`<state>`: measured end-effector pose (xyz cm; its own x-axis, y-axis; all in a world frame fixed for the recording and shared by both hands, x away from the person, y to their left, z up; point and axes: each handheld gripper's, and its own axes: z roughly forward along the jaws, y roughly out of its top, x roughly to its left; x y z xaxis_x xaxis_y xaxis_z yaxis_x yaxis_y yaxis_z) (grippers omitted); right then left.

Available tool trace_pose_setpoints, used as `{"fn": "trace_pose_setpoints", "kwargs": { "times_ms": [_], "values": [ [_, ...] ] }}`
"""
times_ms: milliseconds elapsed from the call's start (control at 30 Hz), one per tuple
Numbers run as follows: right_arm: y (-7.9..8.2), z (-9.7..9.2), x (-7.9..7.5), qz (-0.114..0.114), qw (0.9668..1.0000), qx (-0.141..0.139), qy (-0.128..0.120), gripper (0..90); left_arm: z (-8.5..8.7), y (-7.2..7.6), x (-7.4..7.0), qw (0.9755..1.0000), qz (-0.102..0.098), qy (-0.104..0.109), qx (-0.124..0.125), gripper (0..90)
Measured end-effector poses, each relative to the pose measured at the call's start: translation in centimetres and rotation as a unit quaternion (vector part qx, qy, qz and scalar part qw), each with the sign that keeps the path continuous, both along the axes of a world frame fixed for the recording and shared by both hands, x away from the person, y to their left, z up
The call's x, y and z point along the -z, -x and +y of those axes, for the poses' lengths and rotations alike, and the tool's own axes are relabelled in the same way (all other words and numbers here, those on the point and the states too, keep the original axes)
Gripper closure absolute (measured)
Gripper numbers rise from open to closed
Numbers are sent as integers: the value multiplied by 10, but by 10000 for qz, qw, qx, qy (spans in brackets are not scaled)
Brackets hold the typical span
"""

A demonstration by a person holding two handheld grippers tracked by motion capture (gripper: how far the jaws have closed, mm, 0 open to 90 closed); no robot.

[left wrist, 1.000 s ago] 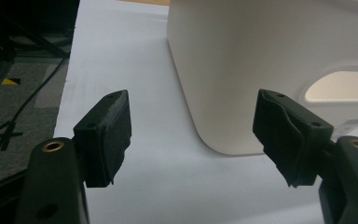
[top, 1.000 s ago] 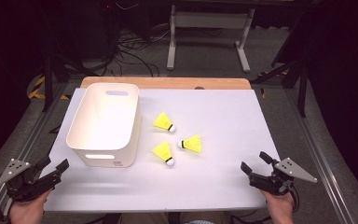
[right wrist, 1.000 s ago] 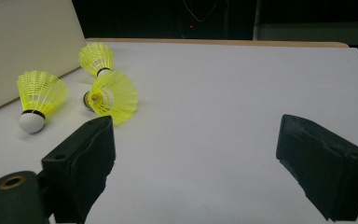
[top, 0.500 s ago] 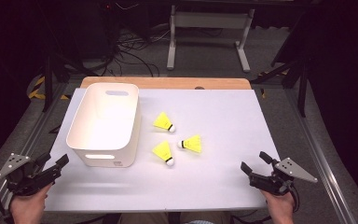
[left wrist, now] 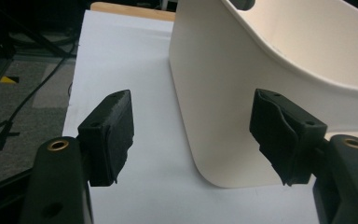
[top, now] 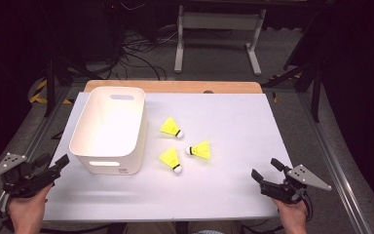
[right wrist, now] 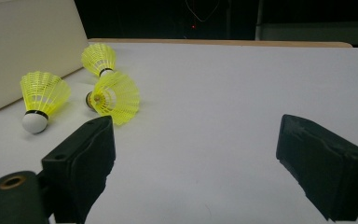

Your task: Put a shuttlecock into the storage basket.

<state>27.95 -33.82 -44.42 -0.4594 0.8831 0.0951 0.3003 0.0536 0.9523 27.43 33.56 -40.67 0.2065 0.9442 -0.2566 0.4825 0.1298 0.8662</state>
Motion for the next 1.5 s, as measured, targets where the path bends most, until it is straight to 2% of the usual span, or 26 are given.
{"fn": "trace_pose_setpoints", "kwargs": {
  "times_ms": [267,500,800,1100,1500],
  "values": [
    [0,0,0,-2,10000,-1,-6,122,3,-2,-14,10000,-11,44,-3,325],
    [0,0,0,3,10000,7,-18,121,0,-5,-24,9999,-77,64,110,315],
    [0,0,0,3,10000,1,-26,122,-9,-9,-40,9995,-216,26,231,316],
    [0,0,0,4,10000,-11,-30,122,-21,-14,-52,9988,-252,13,414,320],
    [0,0,-1,-17,10000,-16,-20,122,-41,-24,-60,9974,-235,-13,678,333]
  ]
}}
